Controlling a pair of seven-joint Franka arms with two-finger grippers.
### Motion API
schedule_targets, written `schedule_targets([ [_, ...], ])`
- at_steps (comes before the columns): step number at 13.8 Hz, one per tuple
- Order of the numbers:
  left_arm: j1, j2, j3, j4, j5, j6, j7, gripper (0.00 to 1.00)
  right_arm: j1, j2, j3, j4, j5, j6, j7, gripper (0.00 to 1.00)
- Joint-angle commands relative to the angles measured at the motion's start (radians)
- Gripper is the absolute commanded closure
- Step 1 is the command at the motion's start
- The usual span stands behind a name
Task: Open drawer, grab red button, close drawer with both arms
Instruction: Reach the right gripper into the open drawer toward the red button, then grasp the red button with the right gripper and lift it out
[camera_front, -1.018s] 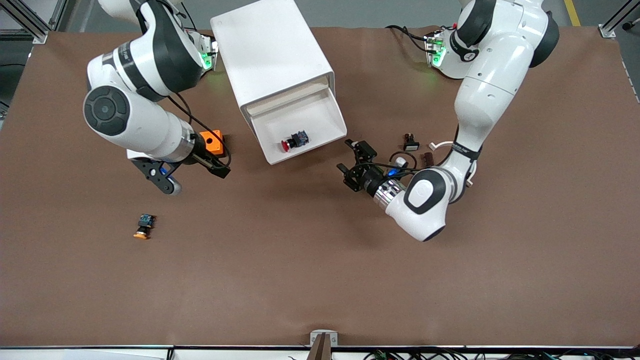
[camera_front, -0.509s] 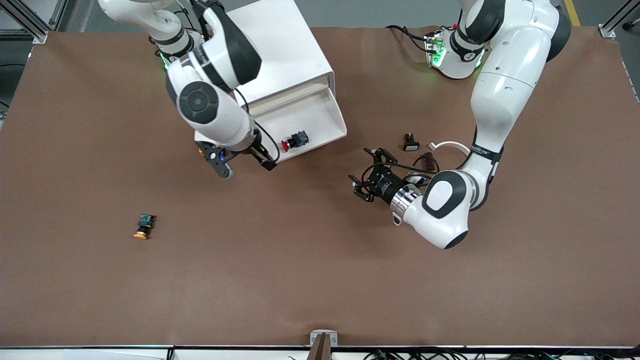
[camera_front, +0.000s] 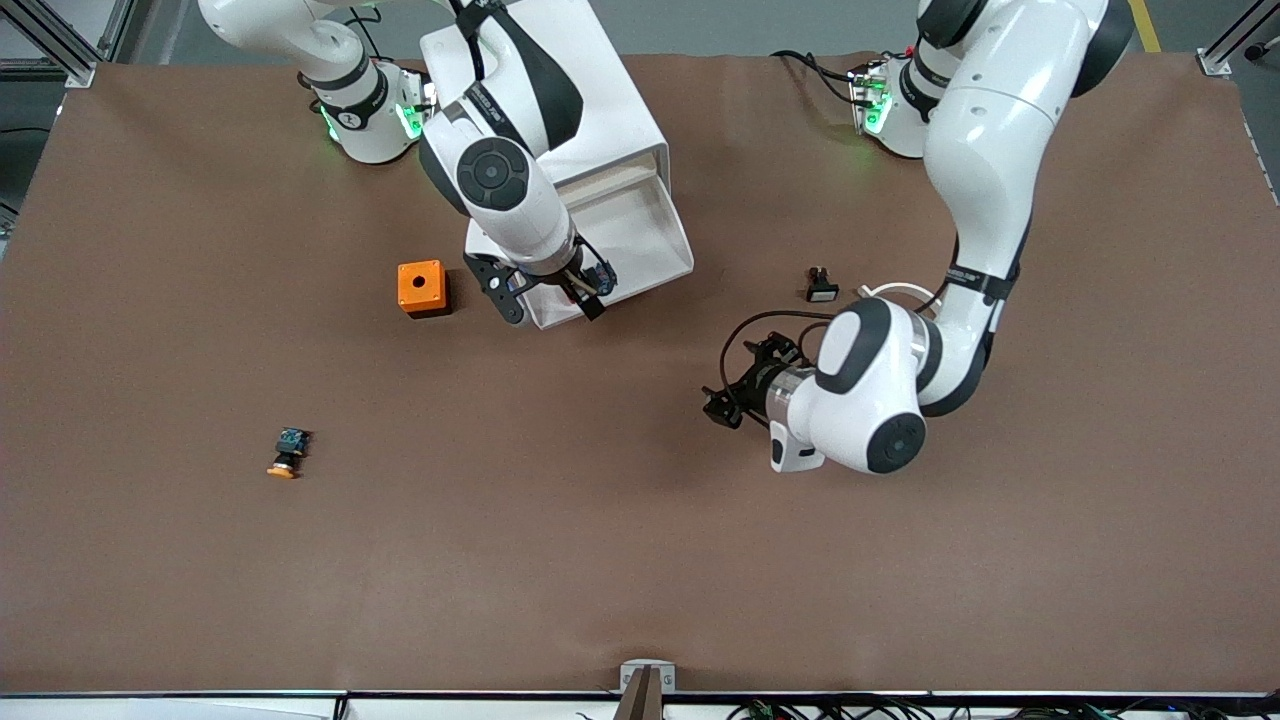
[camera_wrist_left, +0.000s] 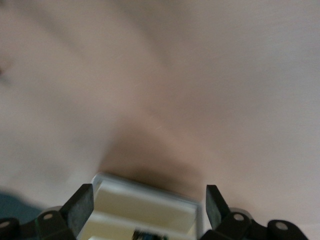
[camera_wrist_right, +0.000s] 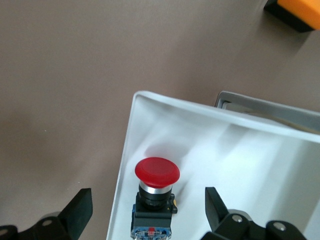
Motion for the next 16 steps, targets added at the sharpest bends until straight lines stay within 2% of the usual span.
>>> schedule_targets([
  [1,-0.142,-0.064,0.106,-0.018,0.144,0.074,0.032,0.01,0.036,-0.018,-0.010,-0.060,0.014,0.076,0.038,0.01],
  [3,-0.259,-0.068,0.191,-0.018,0.260,0.077,0.043,0.01,0.048,-0.018,-0.011,-0.074,0.014,0.088,0.038,0.04],
  [4,-0.305,-0.068,0.241,-0.017,0.285,0.091,0.046,0.01,0.048,-0.018,-0.011,-0.074,0.014,0.088,0.038,0.08],
  [5,-0.321,-0.074,0.262,-0.018,0.282,0.126,0.046,0.01,0.051,-0.018,-0.010,-0.074,0.014,0.088,0.038,0.14],
  [7,-0.316,-0.093,0.259,-0.018,0.282,0.167,0.048,0.01,0.055,-0.019,-0.010,-0.073,0.014,0.087,0.038,0.30],
  [11,-0.327,-0.094,0.260,-0.020,0.285,0.232,0.068,0.01,0.053,-0.021,-0.010,-0.071,0.013,0.087,0.032,0.55],
  [16,-0.339,-0.094,0.259,-0.021,0.287,0.235,0.092,0.01,0.050,-0.025,-0.011,-0.059,0.007,0.079,-0.006,0.91],
])
